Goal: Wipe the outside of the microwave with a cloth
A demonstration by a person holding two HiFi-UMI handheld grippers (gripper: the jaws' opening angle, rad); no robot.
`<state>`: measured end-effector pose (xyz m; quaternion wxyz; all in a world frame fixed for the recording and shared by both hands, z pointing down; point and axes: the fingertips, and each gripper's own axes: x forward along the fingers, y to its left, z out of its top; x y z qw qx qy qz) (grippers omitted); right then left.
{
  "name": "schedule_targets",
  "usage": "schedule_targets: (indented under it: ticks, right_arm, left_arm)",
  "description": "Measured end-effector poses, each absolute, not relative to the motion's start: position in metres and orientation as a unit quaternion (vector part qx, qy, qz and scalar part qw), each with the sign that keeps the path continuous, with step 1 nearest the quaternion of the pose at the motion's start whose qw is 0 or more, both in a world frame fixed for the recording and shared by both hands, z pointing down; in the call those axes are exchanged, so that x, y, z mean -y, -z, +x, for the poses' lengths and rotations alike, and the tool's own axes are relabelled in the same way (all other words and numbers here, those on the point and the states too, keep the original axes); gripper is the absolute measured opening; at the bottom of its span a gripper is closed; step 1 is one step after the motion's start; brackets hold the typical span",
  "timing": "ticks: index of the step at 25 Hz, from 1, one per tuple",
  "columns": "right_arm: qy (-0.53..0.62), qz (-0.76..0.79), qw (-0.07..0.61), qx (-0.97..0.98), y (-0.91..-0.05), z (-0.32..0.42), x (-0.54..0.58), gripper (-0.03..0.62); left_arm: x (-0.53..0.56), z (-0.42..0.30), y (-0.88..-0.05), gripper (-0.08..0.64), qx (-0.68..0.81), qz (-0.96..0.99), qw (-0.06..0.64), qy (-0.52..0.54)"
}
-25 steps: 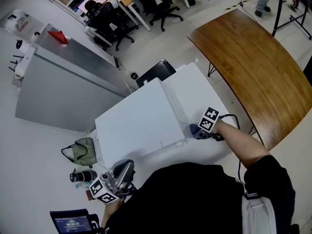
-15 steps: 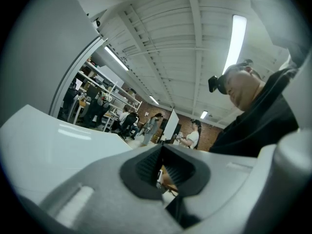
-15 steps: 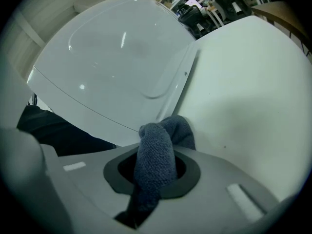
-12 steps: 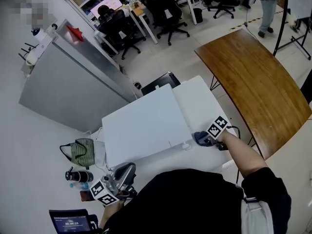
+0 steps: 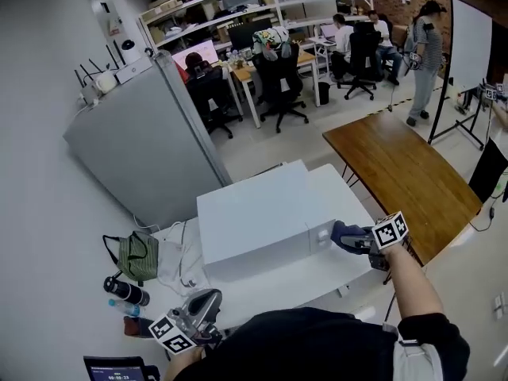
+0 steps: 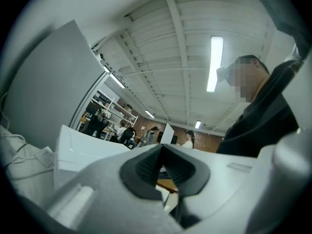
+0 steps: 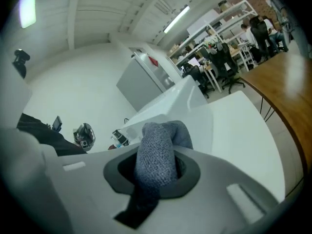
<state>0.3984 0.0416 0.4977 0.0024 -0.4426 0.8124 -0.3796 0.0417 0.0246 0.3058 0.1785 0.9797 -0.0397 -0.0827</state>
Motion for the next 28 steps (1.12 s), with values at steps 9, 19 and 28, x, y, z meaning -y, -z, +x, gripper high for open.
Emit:
schedule_targets:
  ticks: [9, 19, 28]
  right_arm:
    - [0.311, -0.436, 0.063, -0.842, -0.418, 0.199, -0.134, 0.054]
    - [0.228, -0.395, 0.075, -0.887, -0.354, 0.152, -0.227, 0.054]
    - [0.223, -0.367, 0.040, -0.902, -0.374, 0.196, -0.333, 0.054]
  left_arm:
    - [-0.105, -0.070, -0.334, 0.003, 0.001, 0.976, 0.207, 0.070]
    - [-0.197, -0.050, -0.311, 0.003, 0.003, 0.980, 0.181, 0.088]
    - [-0.298, 0.020, -0.323, 0.003, 0.045, 0.974, 0.206, 0.087]
